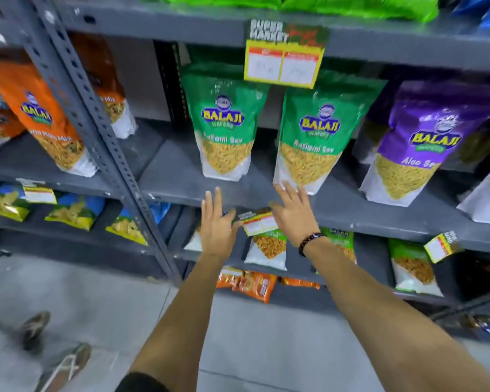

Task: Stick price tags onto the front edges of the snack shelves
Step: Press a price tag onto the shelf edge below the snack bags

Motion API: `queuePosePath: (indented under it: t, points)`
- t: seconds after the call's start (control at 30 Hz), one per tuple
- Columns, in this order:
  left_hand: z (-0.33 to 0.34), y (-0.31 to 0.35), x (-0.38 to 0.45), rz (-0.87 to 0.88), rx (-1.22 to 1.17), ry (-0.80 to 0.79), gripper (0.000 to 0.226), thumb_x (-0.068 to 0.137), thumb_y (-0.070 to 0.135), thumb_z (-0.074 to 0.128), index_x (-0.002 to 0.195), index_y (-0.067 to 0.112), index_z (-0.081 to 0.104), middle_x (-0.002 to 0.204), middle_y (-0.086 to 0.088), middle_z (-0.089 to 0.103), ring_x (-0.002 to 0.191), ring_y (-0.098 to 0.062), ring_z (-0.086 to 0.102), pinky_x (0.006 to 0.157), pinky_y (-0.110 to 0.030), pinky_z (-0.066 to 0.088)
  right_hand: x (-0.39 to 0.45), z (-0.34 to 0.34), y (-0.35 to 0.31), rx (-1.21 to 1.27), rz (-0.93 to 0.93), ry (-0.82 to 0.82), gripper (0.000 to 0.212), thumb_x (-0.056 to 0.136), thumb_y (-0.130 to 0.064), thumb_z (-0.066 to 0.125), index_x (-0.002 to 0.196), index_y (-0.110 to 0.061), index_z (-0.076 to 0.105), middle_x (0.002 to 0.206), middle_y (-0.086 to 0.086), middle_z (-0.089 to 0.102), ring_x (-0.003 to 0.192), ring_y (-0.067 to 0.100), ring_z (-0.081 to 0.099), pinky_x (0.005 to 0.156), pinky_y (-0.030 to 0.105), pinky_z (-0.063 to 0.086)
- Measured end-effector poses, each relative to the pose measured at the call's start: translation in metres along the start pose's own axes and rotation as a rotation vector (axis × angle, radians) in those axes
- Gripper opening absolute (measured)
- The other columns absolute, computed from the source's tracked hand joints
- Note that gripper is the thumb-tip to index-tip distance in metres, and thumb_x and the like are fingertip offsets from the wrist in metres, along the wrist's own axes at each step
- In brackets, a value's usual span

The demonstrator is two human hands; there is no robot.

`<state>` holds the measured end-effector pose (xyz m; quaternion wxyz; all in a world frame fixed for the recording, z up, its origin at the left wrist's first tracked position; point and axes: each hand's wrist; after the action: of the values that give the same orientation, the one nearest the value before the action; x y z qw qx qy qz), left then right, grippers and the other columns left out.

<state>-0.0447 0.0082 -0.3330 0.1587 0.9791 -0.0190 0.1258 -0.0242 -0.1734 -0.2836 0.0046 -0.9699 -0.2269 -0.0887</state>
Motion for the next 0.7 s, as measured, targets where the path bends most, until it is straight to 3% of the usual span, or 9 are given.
queuePosePath:
  t: [0.23,0.47,0.7]
  points:
    - [0.040,-0.005,0.012,-0.025,-0.005,-0.010,0.028,0.093,0.029,0.054,0.095,0.004,0.065,0.154,-0.025,0.007,0.142,-0.045,0.001,0.119,-0.049,0.006,0.016,0.029,0.007,0.004,0.049,-0.024,0.027,0.095,-0.014,0.046,0.119,-0.008,0.057,0.155,0.019,0.018,0.145,0.034,0.010,0.118,0.057,0.009]
    - [0.049,-0.006,0.023,-0.094,-0.151,0.074,0.013,0.085,0.013,0.065,0.081,0.001,0.062,0.150,-0.028,0.022,0.141,-0.045,0.011,0.118,-0.051,0.014,0.030,0.040,0.005,0.074,0.113,0.015,0.021,0.094,-0.016,0.049,0.110,-0.007,0.058,0.148,0.015,0.035,0.143,0.029,0.019,0.118,0.050,0.015]
    - [0.037,-0.018,0.019,0.158,-0.171,0.052,0.010,0.086,0.000,0.053,0.077,0.000,0.056,0.142,-0.026,0.041,0.138,-0.042,0.025,0.115,-0.052,0.021,0.022,0.045,0.001,0.208,0.168,0.010,0.014,0.091,-0.008,0.051,0.099,-0.004,0.061,0.140,0.013,0.046,0.138,0.029,0.029,0.115,0.048,0.021]
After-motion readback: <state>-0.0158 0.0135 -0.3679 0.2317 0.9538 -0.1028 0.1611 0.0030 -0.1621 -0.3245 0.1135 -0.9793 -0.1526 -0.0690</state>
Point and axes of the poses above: each hand's wrist, its own x-axis towards the middle knuckle, its own z-axis out of the palm, y = z × x
